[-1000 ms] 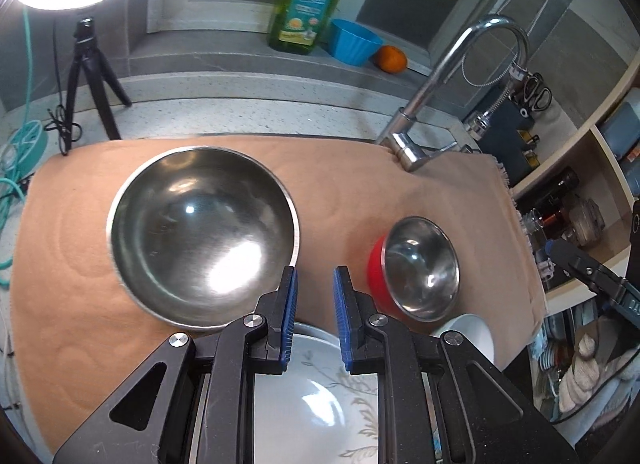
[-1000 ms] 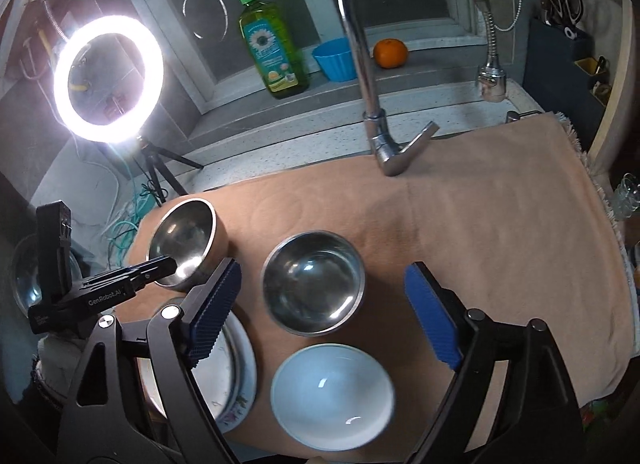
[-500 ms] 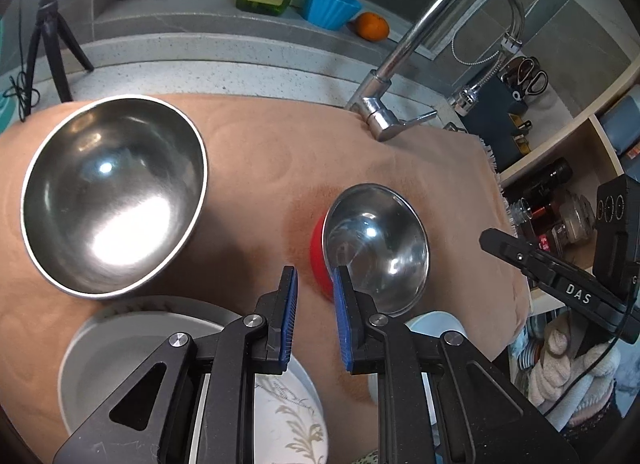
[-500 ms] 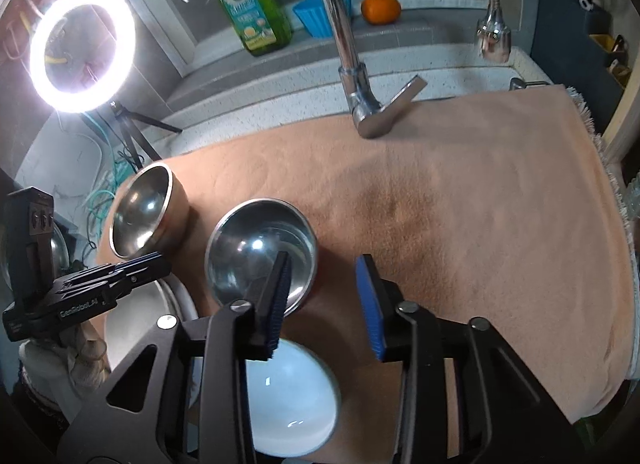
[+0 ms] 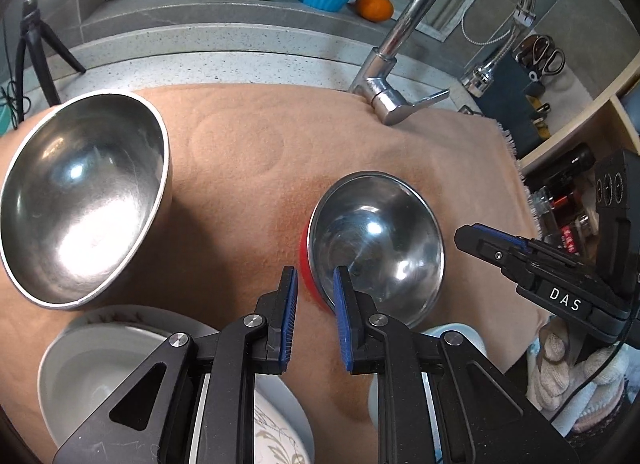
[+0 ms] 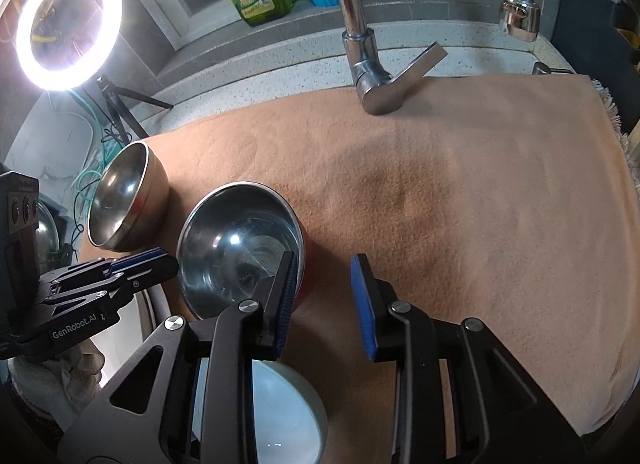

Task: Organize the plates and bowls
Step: 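Move the left gripper to the red-bottomed steel bowl rim and close, then lift and carry the red-bottomed bowl over the large steel bowl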

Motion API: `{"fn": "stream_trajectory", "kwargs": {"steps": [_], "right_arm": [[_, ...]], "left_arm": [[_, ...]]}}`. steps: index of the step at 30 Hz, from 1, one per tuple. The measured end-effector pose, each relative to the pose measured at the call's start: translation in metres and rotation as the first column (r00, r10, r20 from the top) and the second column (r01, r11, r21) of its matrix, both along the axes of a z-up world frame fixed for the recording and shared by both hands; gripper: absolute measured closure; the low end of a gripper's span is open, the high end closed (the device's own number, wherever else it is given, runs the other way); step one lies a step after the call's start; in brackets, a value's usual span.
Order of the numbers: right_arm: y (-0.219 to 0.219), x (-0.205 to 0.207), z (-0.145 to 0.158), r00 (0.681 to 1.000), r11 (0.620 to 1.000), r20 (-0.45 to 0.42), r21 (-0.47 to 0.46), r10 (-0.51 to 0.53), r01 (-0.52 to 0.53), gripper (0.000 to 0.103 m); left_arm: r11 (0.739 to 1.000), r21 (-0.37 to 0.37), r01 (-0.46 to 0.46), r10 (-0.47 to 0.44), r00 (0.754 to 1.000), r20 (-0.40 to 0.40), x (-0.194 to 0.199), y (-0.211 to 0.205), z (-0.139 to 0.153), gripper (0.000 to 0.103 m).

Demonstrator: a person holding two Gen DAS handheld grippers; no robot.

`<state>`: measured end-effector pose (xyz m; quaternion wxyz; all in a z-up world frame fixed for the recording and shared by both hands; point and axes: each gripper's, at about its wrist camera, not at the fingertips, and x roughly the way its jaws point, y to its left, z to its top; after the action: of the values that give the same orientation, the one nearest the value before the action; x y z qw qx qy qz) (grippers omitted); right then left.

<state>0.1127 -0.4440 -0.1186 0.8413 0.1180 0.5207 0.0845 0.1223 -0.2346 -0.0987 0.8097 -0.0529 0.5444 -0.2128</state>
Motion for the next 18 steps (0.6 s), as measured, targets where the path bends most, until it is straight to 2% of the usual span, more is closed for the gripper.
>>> {"fn": "stream_trajectory", "kwargs": {"steps": [6,10,12,18], "right_arm": [[0.002,0.006,-0.008,1.0,1.0,-0.022,0.018,0.011,-0.01,0.08],[0.003,0.009,-0.012,0.999,1.0,-0.03,0.022,0.013,-0.012,0.083],[0.001,0.01,-0.013,0.999,0.999,-0.039,0.046,0.014,-0.012,0.083],[0.0,0.009,-0.014,0.998,0.996,-0.055,0.083,0.019,-0.014,0.083]], "left_arm": [[0.998,0.051,0.029,-0.03,1.0,0.01,0.002,-0.011,-0.004,0.086],[0.998,0.051,0.036,-0.036,0.999,0.001,0.005,-0.014,-0.007,0.087],[0.998,0.044,0.039,-0.038,0.999,-0.01,0.007,-0.014,-0.01,0.093],[0.999,0.038,0.035,-0.034,0.999,-0.02,0.008,-0.013,-0.012,0.093]]}}
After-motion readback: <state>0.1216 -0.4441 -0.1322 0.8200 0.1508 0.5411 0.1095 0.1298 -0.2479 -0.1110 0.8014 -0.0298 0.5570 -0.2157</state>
